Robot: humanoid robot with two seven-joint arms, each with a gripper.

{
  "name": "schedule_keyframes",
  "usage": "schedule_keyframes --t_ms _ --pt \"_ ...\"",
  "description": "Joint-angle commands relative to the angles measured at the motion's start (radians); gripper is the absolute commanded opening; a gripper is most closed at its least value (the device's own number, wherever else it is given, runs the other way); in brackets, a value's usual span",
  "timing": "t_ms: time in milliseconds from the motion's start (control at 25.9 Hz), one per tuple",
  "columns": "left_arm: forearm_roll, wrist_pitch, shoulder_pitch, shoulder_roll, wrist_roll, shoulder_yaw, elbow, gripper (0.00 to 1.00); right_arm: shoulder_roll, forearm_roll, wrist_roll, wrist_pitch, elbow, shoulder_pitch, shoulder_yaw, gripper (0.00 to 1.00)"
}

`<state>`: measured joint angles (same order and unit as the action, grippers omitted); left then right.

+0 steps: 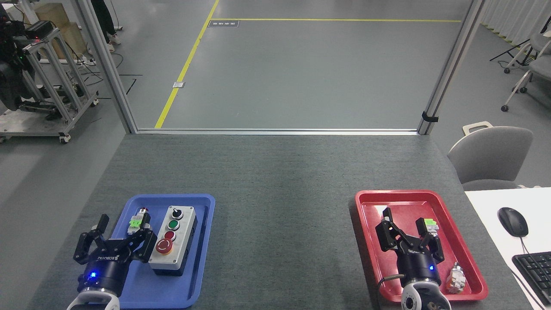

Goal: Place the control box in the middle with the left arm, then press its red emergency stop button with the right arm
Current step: 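Lower the left gripper onto the grey control box in the blue tray, then close the left gripper around the near end of the control box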

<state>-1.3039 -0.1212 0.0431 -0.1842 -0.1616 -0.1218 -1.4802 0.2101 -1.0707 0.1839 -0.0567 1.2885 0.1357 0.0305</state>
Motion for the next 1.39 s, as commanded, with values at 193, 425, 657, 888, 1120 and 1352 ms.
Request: schedule_keyframes --t_ms 193,425,657,888,1120,1352 --pt "0.002 0.0 -0.002 0.0 -0.007 -0.002 0.0 0.99 0.002 0.0 0.0 0.0 0.0 -0.004 0.0 1.0" --pt "0.011 -0.008 -0.014 0.0 -0.012 -0.006 -0.006 0.99 0.003 0.0 0.0 0.0 0.0 -0.002 0.0 1.0" --pt "0.011 -0.023 -0.042 -0.001 -0.016 -0.004 -0.045 0.99 -0.008 0.0 0.0 0.001 0.0 0.009 0.0 1.0" --pt "-0.015 -0.012 -0.098 0.0 -0.036 0.071 -0.045 0.99 -0.006 0.0 0.0 0.001 0.0 0.009 0.0 1.0" --pt "-0.041 0.005 -0.098 0.008 -0.038 0.126 0.005 0.99 -0.005 0.0 -0.001 0.0 0.0 0.007 0.0 1.0" --pt "-0.071 0.006 -0.1 0.014 -0.059 0.16 0.047 0.99 -0.008 0.0 0.0 0.001 0.0 0.009 0.0 1.0"
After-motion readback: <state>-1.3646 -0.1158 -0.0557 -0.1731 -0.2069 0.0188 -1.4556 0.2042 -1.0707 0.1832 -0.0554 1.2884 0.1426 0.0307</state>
